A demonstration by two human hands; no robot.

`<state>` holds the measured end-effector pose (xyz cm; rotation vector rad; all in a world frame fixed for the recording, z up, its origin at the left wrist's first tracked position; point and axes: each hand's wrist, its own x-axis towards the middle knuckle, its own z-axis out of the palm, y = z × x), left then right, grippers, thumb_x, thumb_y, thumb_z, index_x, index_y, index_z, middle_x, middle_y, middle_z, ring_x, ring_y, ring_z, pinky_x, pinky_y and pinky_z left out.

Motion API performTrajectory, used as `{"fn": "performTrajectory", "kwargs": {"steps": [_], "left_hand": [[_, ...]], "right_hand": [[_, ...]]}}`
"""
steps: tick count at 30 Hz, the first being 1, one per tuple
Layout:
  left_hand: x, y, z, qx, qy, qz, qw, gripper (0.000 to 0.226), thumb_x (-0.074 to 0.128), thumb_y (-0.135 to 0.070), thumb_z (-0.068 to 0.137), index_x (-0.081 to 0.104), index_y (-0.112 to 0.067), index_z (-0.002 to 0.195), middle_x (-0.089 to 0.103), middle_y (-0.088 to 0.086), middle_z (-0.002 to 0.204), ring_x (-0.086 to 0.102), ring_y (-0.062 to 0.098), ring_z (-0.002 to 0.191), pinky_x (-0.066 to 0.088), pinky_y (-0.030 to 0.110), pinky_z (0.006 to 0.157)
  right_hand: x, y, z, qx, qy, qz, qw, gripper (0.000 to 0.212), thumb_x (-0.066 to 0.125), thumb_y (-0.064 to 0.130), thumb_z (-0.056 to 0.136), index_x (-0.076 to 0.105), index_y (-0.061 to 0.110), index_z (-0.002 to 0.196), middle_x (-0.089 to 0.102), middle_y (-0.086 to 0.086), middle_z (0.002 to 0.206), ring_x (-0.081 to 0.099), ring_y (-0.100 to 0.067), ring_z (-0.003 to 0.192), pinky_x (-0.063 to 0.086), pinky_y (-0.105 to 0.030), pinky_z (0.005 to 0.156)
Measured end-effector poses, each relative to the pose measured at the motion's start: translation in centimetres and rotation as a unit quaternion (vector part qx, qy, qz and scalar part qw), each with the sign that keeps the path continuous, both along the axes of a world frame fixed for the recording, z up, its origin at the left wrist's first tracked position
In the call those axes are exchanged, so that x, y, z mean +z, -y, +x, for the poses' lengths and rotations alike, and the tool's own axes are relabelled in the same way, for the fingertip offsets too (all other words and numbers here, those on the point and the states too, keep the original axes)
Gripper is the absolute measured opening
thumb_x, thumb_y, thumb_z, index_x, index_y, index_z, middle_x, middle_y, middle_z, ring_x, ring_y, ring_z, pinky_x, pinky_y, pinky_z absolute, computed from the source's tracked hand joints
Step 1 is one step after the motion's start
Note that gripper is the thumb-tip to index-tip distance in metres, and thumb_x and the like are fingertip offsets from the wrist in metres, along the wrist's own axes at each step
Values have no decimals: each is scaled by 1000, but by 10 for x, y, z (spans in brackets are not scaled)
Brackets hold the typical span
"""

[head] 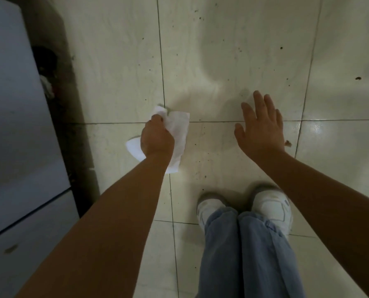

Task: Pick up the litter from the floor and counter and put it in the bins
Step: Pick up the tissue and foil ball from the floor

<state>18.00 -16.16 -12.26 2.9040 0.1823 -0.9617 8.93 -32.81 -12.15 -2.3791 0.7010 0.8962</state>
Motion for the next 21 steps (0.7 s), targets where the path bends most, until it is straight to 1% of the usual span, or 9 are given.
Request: {"fn": "performTrajectory", "kwargs": {"steps": [3,5,8,10,12,14,16,18,21], "left_hand": [[10,38,-1,-75,29,-71,994,27,41,-6,96,55,1,118,60,19,118,56,29,112,41,31,92],[17,76,3,-111,39,-116,986,26,44,-6,94,58,2,114,62,19,115,57,30,109,42,33,90],[21,137,8,-177,113,-205,956,16,55,4,83,65,6,95,68,24,92,66,36,87,51,37,72],[23,174,9,-205,104,-204,952,20,51,-2,88,62,3,104,64,21,103,62,33,97,46,37,75],[16,200,4,-228,67,-197,951,24,44,-10,95,59,-1,112,59,15,114,55,29,107,35,30,71],[14,216,-3,-241,77,-211,944,23,45,-10,95,61,0,108,59,16,112,54,29,104,29,27,67],[10,223,-13,-253,78,-219,939,21,48,-9,93,64,1,102,61,18,108,55,30,102,29,26,66],[9,221,-21,-266,83,-232,932,17,53,-6,90,66,4,96,63,19,103,57,32,98,30,26,66],[25,224,-27,-230,103,-247,935,11,62,-1,84,69,8,86,66,26,92,62,37,85,32,26,64]], "right_hand": [[2,13,1,-27,-14,-15,999,55,36,28,98,17,13,147,-2,-9,160,-6,-27,148,2,-45,121],[6,30,1,-57,-14,-32,998,54,37,27,97,21,12,146,0,-9,160,-3,-27,148,4,-46,121],[10,74,-1,-104,2,-86,991,55,42,26,95,25,11,145,6,-10,160,1,-27,148,2,-50,120],[10,111,-7,-162,10,-145,976,58,46,28,93,25,11,144,9,-10,159,4,-26,148,-1,-54,118],[7,144,-15,-248,22,-181,952,67,53,32,90,21,12,145,9,-12,159,7,-29,147,2,-56,117],[2,169,-21,-351,34,-173,919,77,60,35,86,18,14,146,8,-16,158,12,-34,145,13,-55,117],[-8,188,-30,-414,42,-148,897,75,62,32,85,20,18,145,22,-17,153,29,-37,137,28,-51,112],[-14,193,-39,-411,55,-118,902,62,55,23,87,27,21,143,42,-18,137,48,-38,119,39,-48,103],[-7,189,-48,-419,80,-97,899,47,51,10,85,44,12,131,49,-20,124,55,-40,104,47,-41,89]]}}
